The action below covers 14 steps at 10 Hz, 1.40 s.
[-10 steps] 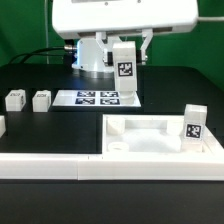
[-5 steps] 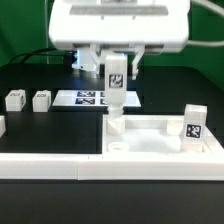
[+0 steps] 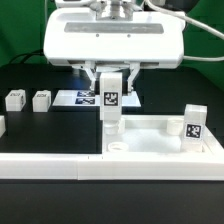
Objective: Assemble square table
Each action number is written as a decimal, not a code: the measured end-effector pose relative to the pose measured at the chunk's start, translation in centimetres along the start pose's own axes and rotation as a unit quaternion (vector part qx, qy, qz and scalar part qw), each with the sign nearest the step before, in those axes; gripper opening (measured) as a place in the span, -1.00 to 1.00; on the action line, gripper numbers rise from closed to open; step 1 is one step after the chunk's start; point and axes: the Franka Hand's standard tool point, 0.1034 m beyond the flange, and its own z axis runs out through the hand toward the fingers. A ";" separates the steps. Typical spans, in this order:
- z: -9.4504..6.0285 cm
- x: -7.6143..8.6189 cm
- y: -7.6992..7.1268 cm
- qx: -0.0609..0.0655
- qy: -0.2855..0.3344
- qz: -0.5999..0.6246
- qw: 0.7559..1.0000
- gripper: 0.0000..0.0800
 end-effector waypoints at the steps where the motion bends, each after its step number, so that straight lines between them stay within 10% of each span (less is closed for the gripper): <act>1: 0.3 -0.4 -0.3 0.001 -0.004 -0.002 1.000 -0.27; 14: 2.9 -1.7 -0.8 -0.008 0.009 -0.013 1.000 -0.27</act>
Offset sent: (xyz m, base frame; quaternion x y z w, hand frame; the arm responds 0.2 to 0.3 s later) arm 0.0045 0.0106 -0.0168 0.0024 0.0184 0.0098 0.9998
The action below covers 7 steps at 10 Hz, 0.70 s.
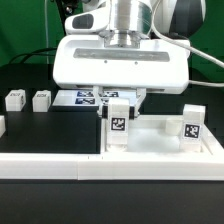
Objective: Assemble square table
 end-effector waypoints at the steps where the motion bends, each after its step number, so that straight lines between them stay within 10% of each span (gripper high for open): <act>1: 0.0 0.0 0.0 -0.001 0.005 -0.001 1.000 -0.27; 3: 0.0 0.0 0.0 -0.001 0.003 0.000 1.000 -0.27; 7: 0.1 -0.1 0.0 -0.001 0.002 0.000 1.000 0.52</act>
Offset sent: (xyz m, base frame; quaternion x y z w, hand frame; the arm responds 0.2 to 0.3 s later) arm 0.0000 0.0000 0.0000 0.0000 0.0000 0.0000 1.0000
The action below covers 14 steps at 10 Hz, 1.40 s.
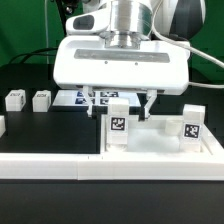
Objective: Assemble square table
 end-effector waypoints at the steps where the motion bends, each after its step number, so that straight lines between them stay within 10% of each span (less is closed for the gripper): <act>1: 0.0 0.0 0.0 0.000 0.000 0.000 1.000 0.60; 6: 0.1 0.0 0.1 0.000 -0.005 0.001 1.000 0.62; 10: -0.6 1.2 -0.1 0.047 -0.202 0.043 0.977 0.62; 14: 0.2 2.4 -0.4 0.043 -0.223 0.016 0.974 0.62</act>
Offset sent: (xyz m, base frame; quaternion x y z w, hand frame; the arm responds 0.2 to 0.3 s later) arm 0.0000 0.0000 0.0000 0.0000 0.0000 0.0000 1.0000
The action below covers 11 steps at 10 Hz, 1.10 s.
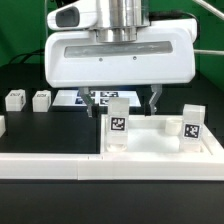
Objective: Assemble square table
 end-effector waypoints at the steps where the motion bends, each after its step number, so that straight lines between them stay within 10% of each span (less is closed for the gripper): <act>1: 0.2 0.1 0.0 -0.004 0.003 -0.007 1.000 0.62; 3: 0.2 0.0 0.1 -0.004 0.003 -0.006 1.000 0.55; 6: 0.2 0.0 0.2 -0.004 0.003 -0.006 1.000 -0.28; 11: 0.4 0.4 0.2 -0.007 0.013 0.094 0.995 -0.27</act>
Offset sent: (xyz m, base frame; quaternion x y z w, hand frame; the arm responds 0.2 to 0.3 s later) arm 0.0000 0.0000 0.0000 0.0000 0.0000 0.0000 1.0000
